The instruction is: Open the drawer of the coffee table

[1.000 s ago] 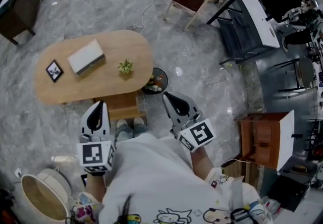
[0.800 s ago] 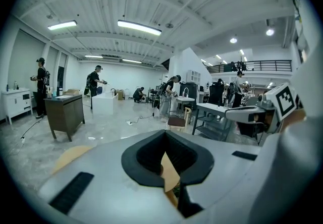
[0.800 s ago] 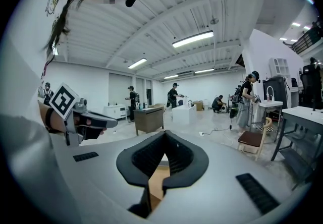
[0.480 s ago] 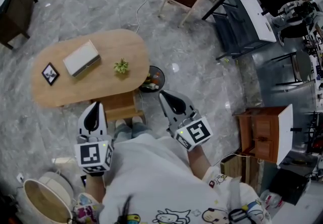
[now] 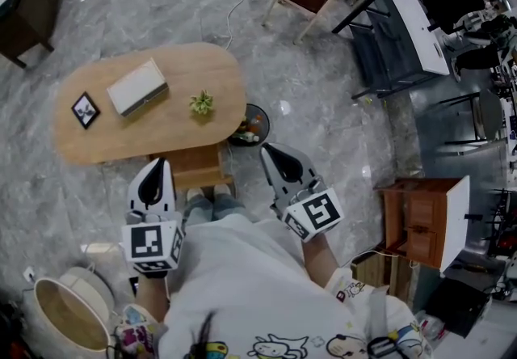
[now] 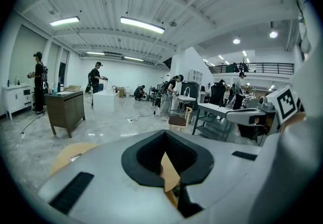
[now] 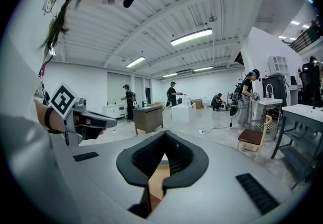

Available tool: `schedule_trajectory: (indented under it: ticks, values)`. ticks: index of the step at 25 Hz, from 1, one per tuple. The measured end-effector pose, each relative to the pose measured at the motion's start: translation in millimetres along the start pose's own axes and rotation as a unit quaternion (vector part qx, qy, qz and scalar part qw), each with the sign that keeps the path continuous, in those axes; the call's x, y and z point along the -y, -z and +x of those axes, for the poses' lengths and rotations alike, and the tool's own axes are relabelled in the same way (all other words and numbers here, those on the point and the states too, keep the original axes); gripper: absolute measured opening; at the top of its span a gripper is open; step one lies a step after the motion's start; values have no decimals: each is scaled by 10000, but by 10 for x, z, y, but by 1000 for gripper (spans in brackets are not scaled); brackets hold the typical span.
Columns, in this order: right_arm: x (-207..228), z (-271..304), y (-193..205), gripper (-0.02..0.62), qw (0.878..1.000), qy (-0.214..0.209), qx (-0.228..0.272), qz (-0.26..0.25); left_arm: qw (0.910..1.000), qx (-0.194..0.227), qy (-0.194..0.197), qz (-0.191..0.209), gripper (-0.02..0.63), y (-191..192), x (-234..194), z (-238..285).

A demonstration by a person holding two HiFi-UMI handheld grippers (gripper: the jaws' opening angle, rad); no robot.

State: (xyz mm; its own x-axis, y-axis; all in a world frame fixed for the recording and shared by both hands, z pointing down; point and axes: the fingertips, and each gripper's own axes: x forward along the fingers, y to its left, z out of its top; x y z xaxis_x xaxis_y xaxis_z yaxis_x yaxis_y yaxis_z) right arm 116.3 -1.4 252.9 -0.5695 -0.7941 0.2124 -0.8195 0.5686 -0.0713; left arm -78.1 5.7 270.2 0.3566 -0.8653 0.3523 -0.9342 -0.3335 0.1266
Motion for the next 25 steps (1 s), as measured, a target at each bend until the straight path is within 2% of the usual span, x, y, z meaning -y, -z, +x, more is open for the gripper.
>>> schedule_trajectory:
  ticks: [25]
  values:
    - [-15, 6, 69, -2, 9999, -43, -101, 91, 9997, 34, -107, 201, 3, 46, -72, -66]
